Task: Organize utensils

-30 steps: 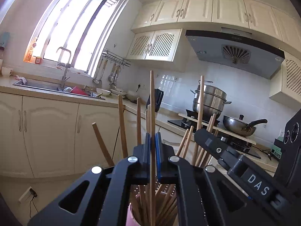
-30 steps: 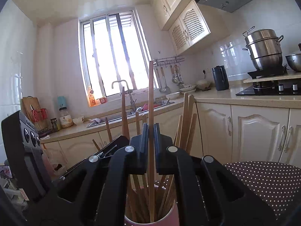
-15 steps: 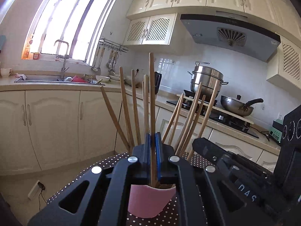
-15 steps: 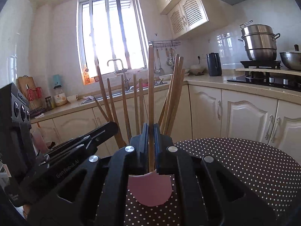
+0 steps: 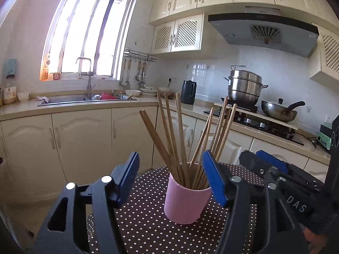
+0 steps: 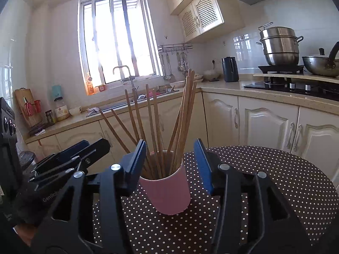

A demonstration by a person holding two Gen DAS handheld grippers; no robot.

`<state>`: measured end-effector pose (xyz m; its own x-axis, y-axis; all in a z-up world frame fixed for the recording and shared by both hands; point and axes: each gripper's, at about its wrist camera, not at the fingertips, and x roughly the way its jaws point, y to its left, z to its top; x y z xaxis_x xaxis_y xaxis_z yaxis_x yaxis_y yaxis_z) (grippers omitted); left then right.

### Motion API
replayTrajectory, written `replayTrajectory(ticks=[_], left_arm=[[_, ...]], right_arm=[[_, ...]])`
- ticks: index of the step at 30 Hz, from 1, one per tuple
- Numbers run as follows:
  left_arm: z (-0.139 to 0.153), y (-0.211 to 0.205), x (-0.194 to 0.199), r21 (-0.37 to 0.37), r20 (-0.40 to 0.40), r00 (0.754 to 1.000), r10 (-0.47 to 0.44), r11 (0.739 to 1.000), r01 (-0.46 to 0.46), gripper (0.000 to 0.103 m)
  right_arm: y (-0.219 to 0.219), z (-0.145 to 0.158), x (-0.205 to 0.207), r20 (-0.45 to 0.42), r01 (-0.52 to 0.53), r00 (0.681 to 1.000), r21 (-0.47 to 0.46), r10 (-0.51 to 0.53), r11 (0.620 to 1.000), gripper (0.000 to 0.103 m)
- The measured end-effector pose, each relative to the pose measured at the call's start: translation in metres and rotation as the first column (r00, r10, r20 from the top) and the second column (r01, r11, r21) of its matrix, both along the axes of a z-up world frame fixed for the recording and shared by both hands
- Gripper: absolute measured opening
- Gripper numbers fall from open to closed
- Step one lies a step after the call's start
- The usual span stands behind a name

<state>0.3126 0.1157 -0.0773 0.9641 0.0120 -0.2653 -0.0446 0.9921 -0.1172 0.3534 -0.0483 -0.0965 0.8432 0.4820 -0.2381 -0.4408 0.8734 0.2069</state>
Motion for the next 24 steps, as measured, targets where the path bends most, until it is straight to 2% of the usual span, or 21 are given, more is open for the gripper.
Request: replayTrajectory(ticks=[3,6,9,15,20,24], left_arm=[[0.008,-0.003,-0.024,0.044,0.023,1.0,0.019,0.999,-0.02,0.068],[0.018,-0.007,-0.046,0.067,0.045,0.998,0.035,0.997,-0.038,0.073],[0.026,-0.008,-0.074,0.063,0.069,0.996,0.048,0.997,-0.052,0.078],[0.04,-0.012,-0.128,0.067,0.112,0.992,0.054,0.996,-0.062,0.083],[0.049,-0.02,-0.173,0.083,0.133,0.991,0.009,0.996,-0.02,0.086],[0.054,-0.02,-0.209,0.038,0.138,0.99,-0.004,0.999,-0.002,0.088]], right_arm=[[-0.008,0.006,-0.021,0.012,0.014,1.0,0.005,-0.014,1.0,0.047],[-0.017,0.011,-0.045,0.029,0.036,0.999,0.006,-0.037,0.999,0.054],[-0.023,0.011,-0.071,0.024,0.043,0.999,0.017,-0.044,0.999,0.057],[-0.033,0.023,-0.135,0.087,0.105,0.991,-0.01,-0.103,0.994,0.07],[-0.04,0.032,-0.185,0.147,0.13,0.981,-0.015,-0.126,0.991,0.078],[-0.046,0.034,-0.215,0.148,0.141,0.979,0.0,-0.14,0.99,0.079]])
